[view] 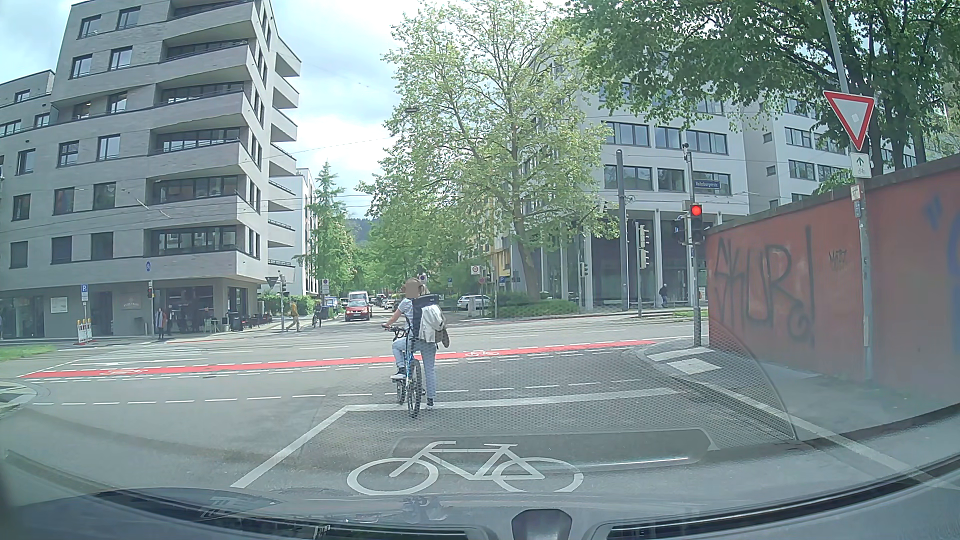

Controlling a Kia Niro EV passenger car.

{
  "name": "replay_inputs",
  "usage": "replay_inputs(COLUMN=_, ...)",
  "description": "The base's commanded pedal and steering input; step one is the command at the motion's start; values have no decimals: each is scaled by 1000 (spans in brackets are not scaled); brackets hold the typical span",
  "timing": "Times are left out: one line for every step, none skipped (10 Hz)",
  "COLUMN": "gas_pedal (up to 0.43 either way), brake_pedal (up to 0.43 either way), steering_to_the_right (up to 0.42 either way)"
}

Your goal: Follow the waypoints while adhering to traffic rules and regulations

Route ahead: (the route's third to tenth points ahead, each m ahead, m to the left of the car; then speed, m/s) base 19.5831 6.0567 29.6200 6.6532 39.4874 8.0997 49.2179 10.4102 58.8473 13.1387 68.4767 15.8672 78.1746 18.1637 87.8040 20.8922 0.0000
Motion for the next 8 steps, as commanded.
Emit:
replay_inputs(gas_pedal=0, brake_pedal=226, steering_to_the_right=-8)
replay_inputs(gas_pedal=0, brake_pedal=226, steering_to_the_right=-8)
replay_inputs(gas_pedal=0, brake_pedal=226, steering_to_the_right=-8)
replay_inputs(gas_pedal=0, brake_pedal=226, steering_to_the_right=-8)
replay_inputs(gas_pedal=0, brake_pedal=226, steering_to_the_right=-8)
replay_inputs(gas_pedal=0, brake_pedal=226, steering_to_the_right=-8)
replay_inputs(gas_pedal=0, brake_pedal=226, steering_to_the_right=-8)
replay_inputs(gas_pedal=0, brake_pedal=226, steering_to_the_right=-8)
